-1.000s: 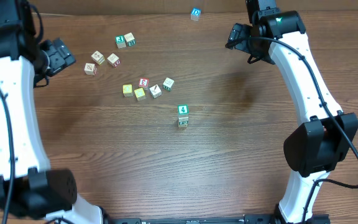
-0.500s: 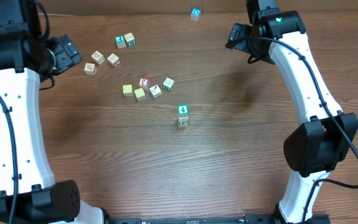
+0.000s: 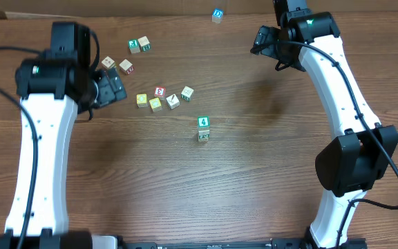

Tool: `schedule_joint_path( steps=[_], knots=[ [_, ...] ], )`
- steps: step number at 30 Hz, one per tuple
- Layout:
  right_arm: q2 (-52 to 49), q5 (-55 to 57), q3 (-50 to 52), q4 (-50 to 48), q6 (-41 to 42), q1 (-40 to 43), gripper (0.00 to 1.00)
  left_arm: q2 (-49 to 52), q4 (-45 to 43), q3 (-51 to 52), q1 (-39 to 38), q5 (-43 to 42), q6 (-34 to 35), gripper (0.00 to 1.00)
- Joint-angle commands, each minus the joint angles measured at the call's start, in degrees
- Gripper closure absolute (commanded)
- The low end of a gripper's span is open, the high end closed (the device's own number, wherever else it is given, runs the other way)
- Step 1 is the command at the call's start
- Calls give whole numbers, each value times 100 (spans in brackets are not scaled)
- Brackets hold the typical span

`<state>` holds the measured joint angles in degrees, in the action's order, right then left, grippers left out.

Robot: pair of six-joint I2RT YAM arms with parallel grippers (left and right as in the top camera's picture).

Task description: Form a tower

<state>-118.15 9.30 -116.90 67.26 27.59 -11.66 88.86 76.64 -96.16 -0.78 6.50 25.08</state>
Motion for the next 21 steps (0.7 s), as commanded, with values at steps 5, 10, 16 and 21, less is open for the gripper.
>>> schedule_joint_path(
  steps=[5, 10, 16, 21],
  knots=[
    [13, 31, -52, -7, -26, 15, 0, -1056, -1589, 1875, 11, 188, -107, 0],
    [13, 31, -52, -7, -26, 15, 0, -1495, -3604, 3547, 9, -94, -107, 0],
    [13, 31, -52, -7, -26, 15, 0, -1880, -6094, 5595, 9, -605, 17, 1],
    [13, 28, -52, -7, -26, 15, 0, -2155, -7840, 7086, 9, -614, 435, 1]
  ],
)
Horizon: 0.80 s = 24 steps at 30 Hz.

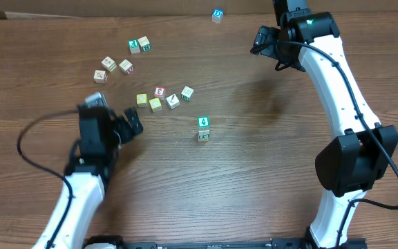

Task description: Form a tower

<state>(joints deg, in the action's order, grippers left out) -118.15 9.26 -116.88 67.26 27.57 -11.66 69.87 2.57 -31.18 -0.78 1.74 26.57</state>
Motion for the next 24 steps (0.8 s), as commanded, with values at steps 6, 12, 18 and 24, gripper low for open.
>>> schedule_joint_path(
  steps=[6, 12, 18, 24],
  knots=[
    [13, 35, -55, -7, -24, 15, 0, -654, -2251, 1947, 11, -136, 476, 0],
    [13, 35, -55, -7, -24, 15, 0, -1169, -3023, 2671, 11, 31, 474, 0],
    [13, 35, -55, -7, -24, 15, 0, -1648, -3274, 3091, 9, 186, 472, 0],
    [13, 33, -55, -7, -24, 15, 0, -2046, -2806, 3091, 9, 273, 474, 0]
  ],
)
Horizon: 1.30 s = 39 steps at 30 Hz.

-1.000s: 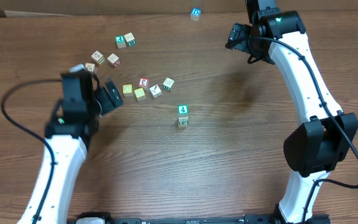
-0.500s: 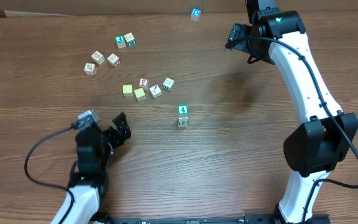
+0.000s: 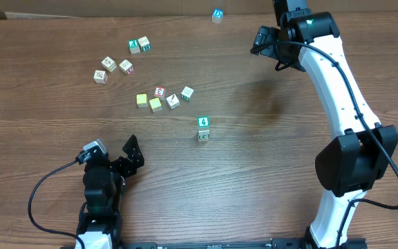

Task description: Form a tower

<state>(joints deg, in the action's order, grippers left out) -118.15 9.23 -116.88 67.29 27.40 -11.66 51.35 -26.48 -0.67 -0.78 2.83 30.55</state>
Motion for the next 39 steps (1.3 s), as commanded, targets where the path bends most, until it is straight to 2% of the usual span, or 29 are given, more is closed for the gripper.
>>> schedule_joint_path(
  steps=[1, 9, 15, 18, 22, 31, 39],
  knots=[
    [13, 35, -55, -9, -7, 15, 0, -286, 208, 39, 9, 181, 76, 1],
    [13, 35, -55, -9, -7, 15, 0, -1342, 1351, 39, 9, 304, 76, 0],
    [13, 35, -55, -9, -7, 15, 0, -3235, 3051, 39, 4, 595, 74, 0],
    [13, 35, -55, -9, -7, 15, 0, -4155, 3077, 35, -13, 192, -765, 1],
    [13, 35, -55, -9, -7, 15, 0, -4756, 3101, 35, -50, 35, -1121, 0],
    [13, 37, -55, -9, -7, 15, 0, -5117, 3104, 33, -249, 50, -1480, 1],
    [13, 35, -55, -9, -7, 15, 0, -5117, 3091, 33, -341, 66, -2664, 0]
  ],
)
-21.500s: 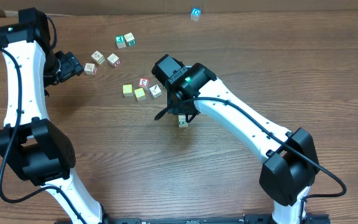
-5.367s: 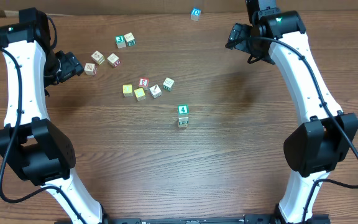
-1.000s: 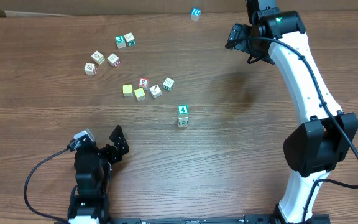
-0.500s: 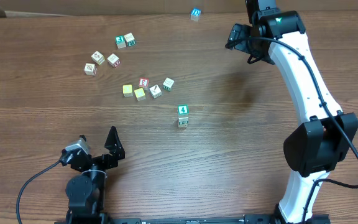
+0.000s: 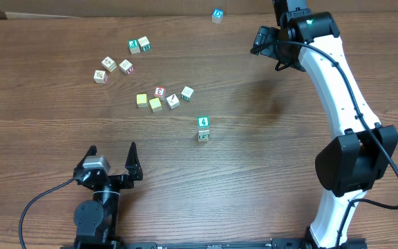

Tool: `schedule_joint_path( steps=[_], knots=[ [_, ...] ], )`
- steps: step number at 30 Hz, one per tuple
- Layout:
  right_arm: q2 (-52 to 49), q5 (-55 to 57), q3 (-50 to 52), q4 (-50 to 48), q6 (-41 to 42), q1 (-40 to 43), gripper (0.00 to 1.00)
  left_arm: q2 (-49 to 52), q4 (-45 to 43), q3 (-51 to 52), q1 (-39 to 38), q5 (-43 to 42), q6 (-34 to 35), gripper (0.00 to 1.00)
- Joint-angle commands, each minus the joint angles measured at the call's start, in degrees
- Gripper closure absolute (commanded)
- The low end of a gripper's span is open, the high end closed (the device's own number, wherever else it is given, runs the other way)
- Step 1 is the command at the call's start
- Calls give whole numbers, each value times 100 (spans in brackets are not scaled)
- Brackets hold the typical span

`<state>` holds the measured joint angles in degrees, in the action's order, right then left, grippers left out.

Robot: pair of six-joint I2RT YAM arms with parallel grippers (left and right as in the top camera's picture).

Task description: Form a tower

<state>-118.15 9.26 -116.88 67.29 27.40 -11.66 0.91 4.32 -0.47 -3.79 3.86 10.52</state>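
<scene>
A two-block stack [image 5: 203, 128] stands mid-table, with a green "4" block [image 5: 203, 122] on top of a pale block. Several loose lettered blocks lie to its upper left: a cluster [image 5: 159, 99], a trio [image 5: 110, 68] and a pair [image 5: 139, 45]. A blue block [image 5: 217, 14] sits at the far edge. My left gripper [image 5: 111, 152] is low by the front edge, open and empty, well short of the blocks. My right gripper [image 5: 260, 41] hangs at the far right, away from every block; its jaws are not readable.
The wooden table [image 5: 268, 173] carries only the blocks. The right arm [image 5: 340, 90] runs along the right side from its base at the front. A cardboard edge [image 5: 81, 8] lines the far side.
The left arm has drawn back further to the front edge and its fingers now point away from me, spread wide. The right arm and all blocks are unchanged.
At first the left arm reached out with its gripper beside the left-hand loose blocks. It then stood nearer the front at each later moment and is now folded by the front edge, empty. The two-block stack and the right arm stayed put throughout.
</scene>
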Motion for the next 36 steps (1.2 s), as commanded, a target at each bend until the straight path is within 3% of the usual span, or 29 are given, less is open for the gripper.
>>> schedule_joint_path(
  steps=[1, 36],
  knots=[
    [13, 35, -55, -9, -7, 15, 0, -72, -7, 13, -39, 13, -695, 0],
    [13, 33, -55, -9, -7, 15, 0, -70, -28, 15, -31, 146, -691, 0]
  ],
)
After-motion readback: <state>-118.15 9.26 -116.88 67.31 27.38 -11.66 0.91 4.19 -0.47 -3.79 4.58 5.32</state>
